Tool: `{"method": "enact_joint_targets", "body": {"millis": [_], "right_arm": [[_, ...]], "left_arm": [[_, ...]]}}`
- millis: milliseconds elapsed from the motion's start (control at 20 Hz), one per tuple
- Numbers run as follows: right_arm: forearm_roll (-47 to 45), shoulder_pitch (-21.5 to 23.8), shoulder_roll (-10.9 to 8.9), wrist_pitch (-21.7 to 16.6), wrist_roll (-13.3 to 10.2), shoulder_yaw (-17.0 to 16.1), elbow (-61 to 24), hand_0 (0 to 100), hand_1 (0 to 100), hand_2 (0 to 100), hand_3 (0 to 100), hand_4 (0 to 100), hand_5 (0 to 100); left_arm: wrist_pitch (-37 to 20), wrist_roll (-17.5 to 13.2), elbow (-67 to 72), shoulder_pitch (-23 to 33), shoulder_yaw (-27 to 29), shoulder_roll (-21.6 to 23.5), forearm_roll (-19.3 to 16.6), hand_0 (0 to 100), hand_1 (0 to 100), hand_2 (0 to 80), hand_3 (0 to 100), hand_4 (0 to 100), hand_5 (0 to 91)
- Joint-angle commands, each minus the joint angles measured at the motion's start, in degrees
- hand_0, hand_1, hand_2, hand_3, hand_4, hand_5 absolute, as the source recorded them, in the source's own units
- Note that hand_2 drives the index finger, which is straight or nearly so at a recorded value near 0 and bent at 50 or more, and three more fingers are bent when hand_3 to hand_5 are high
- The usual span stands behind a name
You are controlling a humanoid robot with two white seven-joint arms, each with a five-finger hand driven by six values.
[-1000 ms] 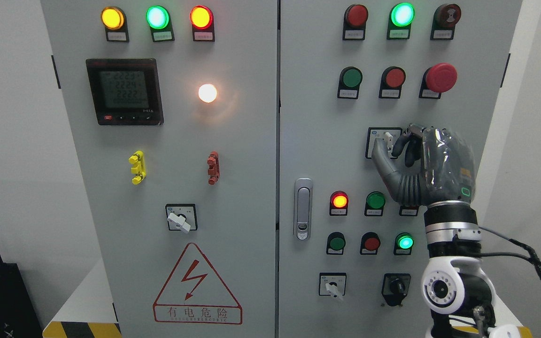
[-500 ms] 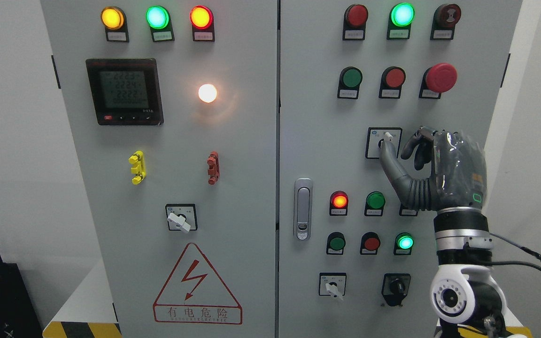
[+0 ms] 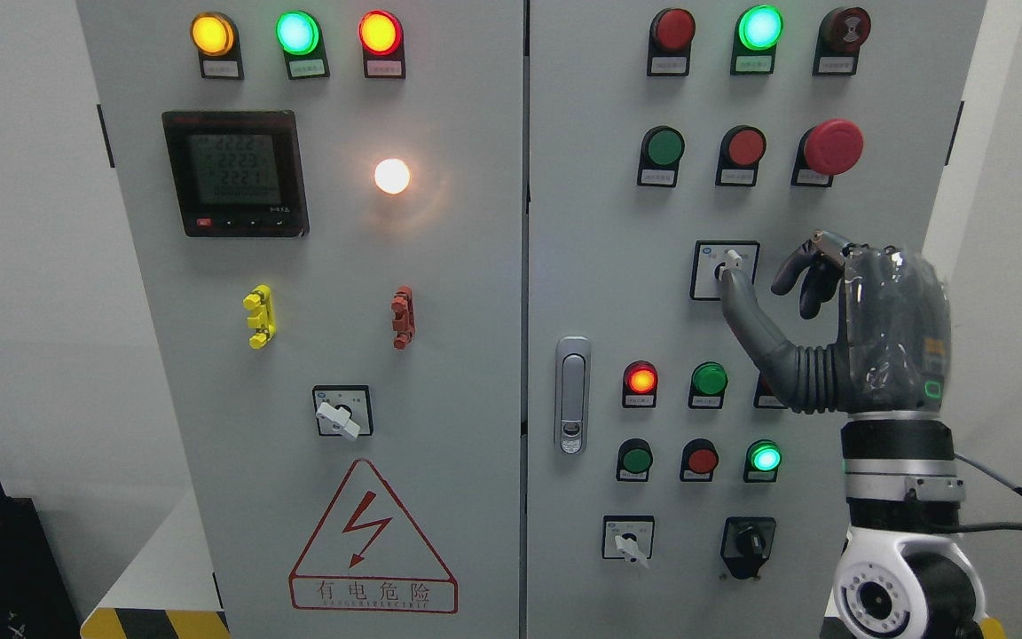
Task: Rotate and turn off gray switch
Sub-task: 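Release the switch knob and open the right hand's fingers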
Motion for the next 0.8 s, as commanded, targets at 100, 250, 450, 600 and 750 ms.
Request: {"method": "enact_joint_targets", "body": {"millis": [100,250,450,600,750], "right_arm": [[-2.7,4.1,1.48,-8.0,0.4,-4.7,-6.9,22,32,48,67,58,54],[-3.3,5.2,1.3,-9.5,1.9,-5.2,-7.0,23,32,40,44,36,32],[-3.3,5.7,1.3,-11.0,4.2,-5.9,-7.0,25,28,17,14,6,3],[-3.3,7.0,1.3,-11.8,4.2,-6.6,-7.0,23,28,14,12,4,0],[-3.3,7.3,1.3,-12.0,4.3,-6.8,-7.0,23,29,13,11,3,0]], "left_arm": [[0.0,0.0,0.9,0.0,-0.1,0.0,0.0,12,39,0.0,0,0,0.0],[0.0,0.1,0.8,0.0,-0.1,0.0,0.0,12,39,0.0,0,0,0.0],[0.0,0.1,0.8,0.0,-0.1,0.0,0.0,12,39,0.0,0,0,0.0],[0.0,0.1,0.9,0.0,-0.1,0.0,0.0,12,39,0.0,0,0,0.0],[0.0,0.1,0.8,0.0,-0.1,0.0,0.0,12,39,0.0,0,0,0.0]]}}
